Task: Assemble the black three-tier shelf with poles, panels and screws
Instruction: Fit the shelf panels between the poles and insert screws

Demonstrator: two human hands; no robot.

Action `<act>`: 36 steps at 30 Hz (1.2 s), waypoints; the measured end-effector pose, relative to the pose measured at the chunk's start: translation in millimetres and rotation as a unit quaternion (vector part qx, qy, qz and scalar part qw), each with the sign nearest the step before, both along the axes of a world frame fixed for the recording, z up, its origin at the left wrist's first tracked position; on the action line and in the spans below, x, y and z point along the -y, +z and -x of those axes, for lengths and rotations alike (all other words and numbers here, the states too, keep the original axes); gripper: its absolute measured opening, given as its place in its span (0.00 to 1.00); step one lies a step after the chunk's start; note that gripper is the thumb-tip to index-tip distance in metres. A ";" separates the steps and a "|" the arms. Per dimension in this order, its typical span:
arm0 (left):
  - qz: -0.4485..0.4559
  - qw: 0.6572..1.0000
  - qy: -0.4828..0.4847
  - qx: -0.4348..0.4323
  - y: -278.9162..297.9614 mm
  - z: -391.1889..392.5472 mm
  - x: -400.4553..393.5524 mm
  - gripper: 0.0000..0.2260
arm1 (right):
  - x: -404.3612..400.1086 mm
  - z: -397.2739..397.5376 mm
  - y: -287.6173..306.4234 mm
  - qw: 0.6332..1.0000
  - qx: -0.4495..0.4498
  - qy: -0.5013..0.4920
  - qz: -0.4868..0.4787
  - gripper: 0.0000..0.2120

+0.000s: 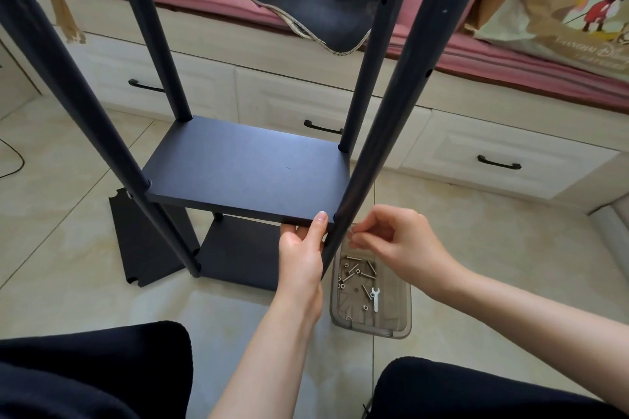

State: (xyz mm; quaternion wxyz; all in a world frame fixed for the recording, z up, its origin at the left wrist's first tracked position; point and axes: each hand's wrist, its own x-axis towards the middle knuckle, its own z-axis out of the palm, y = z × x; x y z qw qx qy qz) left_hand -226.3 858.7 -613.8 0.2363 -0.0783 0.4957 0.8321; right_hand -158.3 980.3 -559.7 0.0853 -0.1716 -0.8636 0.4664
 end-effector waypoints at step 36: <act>0.013 1.000 -0.011 -0.021 -1.2 0.7 3.9 0.13 | -13.8 6.5 8.6 0.987 0.043 0.154 -0.031 0.25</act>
